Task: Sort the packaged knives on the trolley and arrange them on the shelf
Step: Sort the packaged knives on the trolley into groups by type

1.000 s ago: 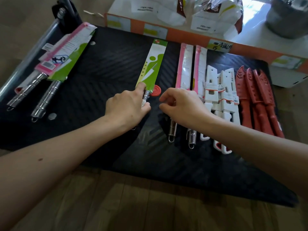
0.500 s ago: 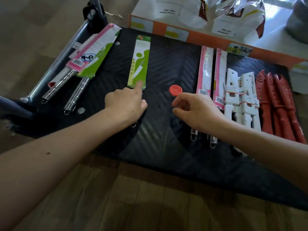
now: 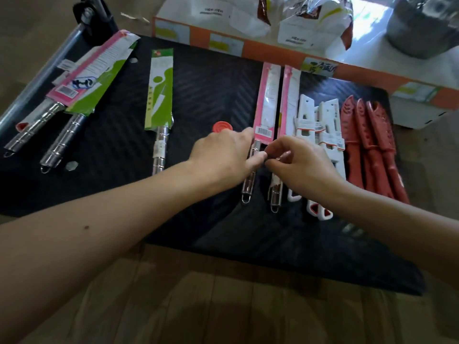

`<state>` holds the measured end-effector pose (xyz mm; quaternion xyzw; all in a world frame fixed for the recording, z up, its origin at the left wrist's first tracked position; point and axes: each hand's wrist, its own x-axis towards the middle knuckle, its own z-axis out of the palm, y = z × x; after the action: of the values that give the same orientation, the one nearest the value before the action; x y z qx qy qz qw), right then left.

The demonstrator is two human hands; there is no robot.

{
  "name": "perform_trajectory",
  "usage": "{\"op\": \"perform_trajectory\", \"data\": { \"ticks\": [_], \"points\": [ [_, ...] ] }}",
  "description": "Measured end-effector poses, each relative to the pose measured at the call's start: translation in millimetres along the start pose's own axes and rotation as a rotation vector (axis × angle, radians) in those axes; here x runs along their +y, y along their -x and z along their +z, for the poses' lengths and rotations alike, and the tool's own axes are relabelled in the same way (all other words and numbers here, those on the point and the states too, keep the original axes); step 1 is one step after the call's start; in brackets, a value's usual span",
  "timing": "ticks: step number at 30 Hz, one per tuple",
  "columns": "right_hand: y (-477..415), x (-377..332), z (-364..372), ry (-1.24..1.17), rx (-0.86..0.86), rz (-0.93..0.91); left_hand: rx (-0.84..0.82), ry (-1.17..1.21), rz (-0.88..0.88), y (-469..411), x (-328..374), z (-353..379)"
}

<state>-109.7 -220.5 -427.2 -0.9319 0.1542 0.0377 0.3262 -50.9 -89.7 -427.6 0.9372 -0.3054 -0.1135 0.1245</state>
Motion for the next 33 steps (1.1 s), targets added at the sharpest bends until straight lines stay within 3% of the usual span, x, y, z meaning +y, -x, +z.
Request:
{"op": "perform_trajectory", "data": {
  "ticks": [8,17,33],
  "points": [
    [3.4,18.9,-10.9,-0.058,-0.093,0.119,-0.051,0.074,-0.054,-6.2,11.7,13.3],
    [-8.4,5.4,0.7,0.012,-0.106,0.081,-0.057,0.141,-0.074,-1.6,10.5,16.5],
    [-24.4,-41.5,48.9,-0.171,-0.116,0.038,0.045,0.089,-0.094,23.7,-64.1,0.8]
  ]
}}
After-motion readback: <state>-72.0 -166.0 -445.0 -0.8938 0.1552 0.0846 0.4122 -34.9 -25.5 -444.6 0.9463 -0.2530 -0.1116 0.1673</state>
